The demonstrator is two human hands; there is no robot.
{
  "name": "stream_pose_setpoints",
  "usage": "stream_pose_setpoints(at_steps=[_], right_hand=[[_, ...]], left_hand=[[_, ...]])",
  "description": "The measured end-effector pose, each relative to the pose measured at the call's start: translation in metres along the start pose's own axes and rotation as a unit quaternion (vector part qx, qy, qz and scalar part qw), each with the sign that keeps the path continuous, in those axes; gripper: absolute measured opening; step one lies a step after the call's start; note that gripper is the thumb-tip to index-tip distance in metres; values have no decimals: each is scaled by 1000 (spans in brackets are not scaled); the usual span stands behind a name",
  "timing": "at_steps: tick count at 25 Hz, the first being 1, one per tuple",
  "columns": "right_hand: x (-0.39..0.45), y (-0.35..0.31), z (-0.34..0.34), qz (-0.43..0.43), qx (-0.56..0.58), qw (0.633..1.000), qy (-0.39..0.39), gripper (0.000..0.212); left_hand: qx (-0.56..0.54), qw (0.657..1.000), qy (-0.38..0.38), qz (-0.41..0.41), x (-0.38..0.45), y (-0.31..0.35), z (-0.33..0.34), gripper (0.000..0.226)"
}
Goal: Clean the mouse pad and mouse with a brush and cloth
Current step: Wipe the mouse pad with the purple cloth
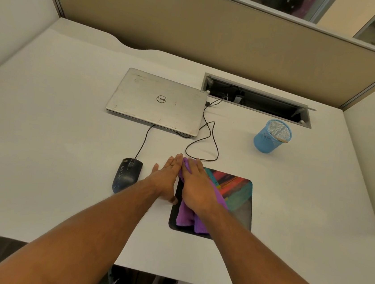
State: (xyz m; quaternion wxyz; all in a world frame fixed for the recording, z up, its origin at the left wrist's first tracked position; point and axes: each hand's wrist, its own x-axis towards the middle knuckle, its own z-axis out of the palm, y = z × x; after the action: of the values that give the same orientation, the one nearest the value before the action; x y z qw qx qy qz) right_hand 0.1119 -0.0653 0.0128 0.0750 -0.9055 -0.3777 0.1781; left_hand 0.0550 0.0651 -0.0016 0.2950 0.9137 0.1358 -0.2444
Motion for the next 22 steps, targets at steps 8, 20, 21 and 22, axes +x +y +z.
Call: stream_pose_setpoints(at_steps=[8, 20, 21, 22], right_hand=[[-64, 19, 33, -54, -50, 997, 16, 70], [-72, 3, 26, -70, -27, 997, -12, 77], [-75, 6, 28, -68, -37, 997, -10, 76], [-70, 9, 27, -63, -47, 997, -2, 74]], left_hand=[[9, 1000, 3, 3, 4, -3, 4, 141], [7, 1000, 6, 7, 5, -4, 3, 140], [9, 1000, 7, 7, 5, -4, 4, 139], [13, 1000, 7, 6, 5, -4, 4, 140]])
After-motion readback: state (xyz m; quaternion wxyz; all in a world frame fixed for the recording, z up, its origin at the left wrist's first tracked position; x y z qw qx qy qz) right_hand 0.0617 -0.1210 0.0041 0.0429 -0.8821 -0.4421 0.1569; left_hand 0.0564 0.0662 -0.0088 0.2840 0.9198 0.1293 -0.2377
